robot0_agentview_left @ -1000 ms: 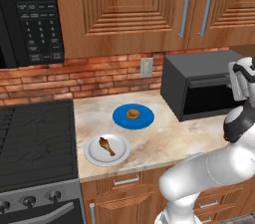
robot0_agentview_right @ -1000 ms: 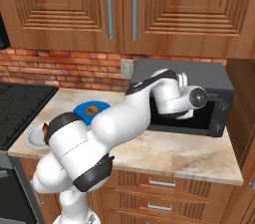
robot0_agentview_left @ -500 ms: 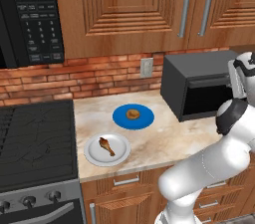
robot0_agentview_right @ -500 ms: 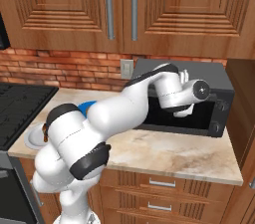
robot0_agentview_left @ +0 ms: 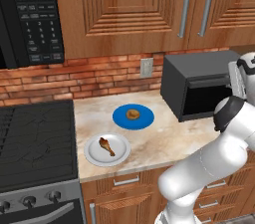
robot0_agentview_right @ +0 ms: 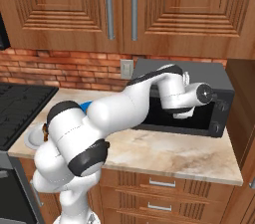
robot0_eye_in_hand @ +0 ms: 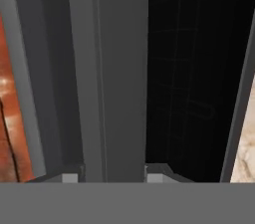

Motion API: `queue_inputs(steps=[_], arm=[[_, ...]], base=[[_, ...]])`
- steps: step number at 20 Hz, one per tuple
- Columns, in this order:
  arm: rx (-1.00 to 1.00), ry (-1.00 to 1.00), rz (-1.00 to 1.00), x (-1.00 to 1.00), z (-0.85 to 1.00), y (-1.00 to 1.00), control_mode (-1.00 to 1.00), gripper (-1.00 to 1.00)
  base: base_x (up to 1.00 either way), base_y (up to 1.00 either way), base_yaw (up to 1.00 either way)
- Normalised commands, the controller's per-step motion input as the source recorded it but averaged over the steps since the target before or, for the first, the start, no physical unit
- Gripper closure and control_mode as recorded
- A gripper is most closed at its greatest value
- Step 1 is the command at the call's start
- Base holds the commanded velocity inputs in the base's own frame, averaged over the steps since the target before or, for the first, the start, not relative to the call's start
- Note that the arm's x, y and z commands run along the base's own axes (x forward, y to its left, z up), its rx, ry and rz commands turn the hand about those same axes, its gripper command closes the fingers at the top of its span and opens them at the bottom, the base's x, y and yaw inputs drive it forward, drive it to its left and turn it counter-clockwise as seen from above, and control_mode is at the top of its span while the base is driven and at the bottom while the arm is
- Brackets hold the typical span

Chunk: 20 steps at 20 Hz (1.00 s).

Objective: Open the toaster oven door. Place the bread on the top rack in the toaster oven and place the chicken drumstick on the bottom rack.

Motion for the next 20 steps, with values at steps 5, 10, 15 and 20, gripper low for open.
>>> queue_inputs(steps=[5, 10, 15, 20], arm=[[0.00, 0.04, 0.00, 0.08, -0.94, 0.48, -1.00, 1.00], [0.00, 0.07, 0.00, 0.08, -0.94, 0.47, -1.00, 1.00], [-0.01, 0.12, 0.00, 0.08, -0.94, 0.43, -1.00, 1.00], [-0.01, 0.11, 0.00, 0.07, -0.94, 0.41, -1.00, 1.00]], base=[[0.00, 0.00, 0.00], [0.00, 0.00, 0.00], [0.00, 0.00, 0.00], [0.00, 0.00, 0.00]])
